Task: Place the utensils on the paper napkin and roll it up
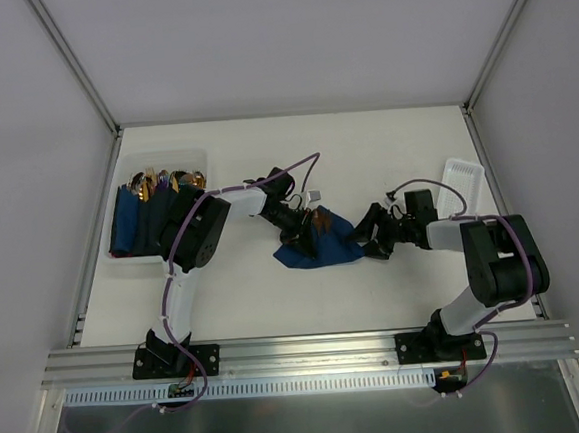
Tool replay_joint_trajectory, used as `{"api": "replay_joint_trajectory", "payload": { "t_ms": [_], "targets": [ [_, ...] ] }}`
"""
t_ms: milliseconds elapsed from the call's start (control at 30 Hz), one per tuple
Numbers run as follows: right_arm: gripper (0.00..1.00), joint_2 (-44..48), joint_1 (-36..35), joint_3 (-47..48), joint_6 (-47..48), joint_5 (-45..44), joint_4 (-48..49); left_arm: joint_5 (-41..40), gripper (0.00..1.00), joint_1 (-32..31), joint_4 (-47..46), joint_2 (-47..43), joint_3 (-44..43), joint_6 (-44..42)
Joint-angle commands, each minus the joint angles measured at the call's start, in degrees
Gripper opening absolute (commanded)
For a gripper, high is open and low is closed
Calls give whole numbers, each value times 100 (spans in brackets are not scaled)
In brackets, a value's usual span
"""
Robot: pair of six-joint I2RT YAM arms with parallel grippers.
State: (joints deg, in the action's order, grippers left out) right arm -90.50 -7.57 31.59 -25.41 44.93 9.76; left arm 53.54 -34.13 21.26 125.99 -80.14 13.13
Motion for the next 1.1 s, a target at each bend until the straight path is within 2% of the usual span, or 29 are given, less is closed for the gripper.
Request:
{"api": "replay_joint_trajectory", "payload": {
  "t_ms": [0,233,467,867,1067],
  "targets": [
    [69,-39,37,-591,-148,-625,60,-326,11,-15,-69,110,-20,-64],
    [73,725,72,-1102,-676,-941,255,-318,11,-6,-69,110,25,-64],
    [74,1052,107,-1375,-895,-1003,298,-300,11,12,-69,83,42,-73],
    [72,683,72,-1085,-413,-1258,799,-265,11,64,-69,127,16,-65],
    [69,604,-296,-945,61,-1617,537,-239,12,73,-69,162,-11,-56]
  ]
}}
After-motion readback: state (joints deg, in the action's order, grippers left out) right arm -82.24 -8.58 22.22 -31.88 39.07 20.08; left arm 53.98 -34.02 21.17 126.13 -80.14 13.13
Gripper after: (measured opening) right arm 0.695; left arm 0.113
